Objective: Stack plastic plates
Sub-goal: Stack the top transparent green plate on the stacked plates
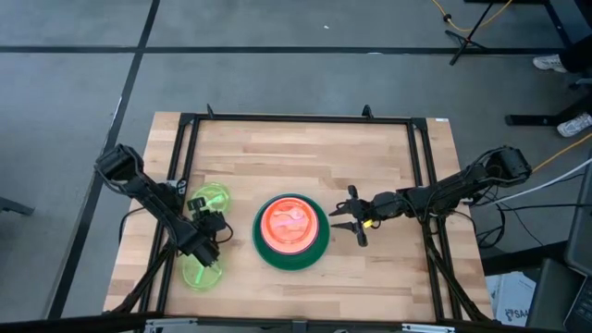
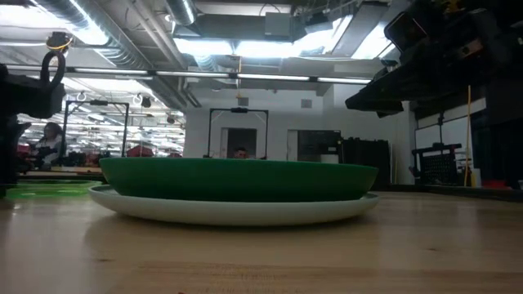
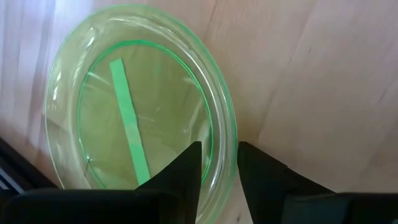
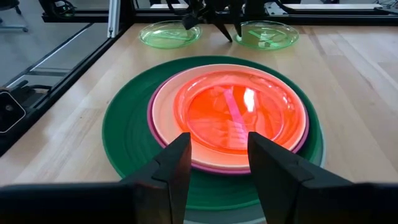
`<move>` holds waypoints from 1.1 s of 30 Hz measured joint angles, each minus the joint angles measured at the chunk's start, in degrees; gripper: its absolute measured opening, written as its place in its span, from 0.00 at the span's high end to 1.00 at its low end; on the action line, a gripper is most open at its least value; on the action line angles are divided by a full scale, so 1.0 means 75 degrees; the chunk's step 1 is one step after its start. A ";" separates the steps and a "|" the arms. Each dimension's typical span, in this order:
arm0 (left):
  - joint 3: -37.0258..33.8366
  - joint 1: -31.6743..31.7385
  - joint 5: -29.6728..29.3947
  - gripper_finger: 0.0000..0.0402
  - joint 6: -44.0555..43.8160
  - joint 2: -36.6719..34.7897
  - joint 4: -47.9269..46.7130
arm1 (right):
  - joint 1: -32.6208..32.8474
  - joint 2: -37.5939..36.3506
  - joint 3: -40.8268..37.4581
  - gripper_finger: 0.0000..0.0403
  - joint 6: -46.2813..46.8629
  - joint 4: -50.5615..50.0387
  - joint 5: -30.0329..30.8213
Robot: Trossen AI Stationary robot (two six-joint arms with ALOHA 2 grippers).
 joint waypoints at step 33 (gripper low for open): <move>-0.0130 0.0014 -0.0419 0.99 0.0033 0.0037 0.0115 | -0.0002 0.0000 0.0000 0.62 -0.0023 0.0000 0.0011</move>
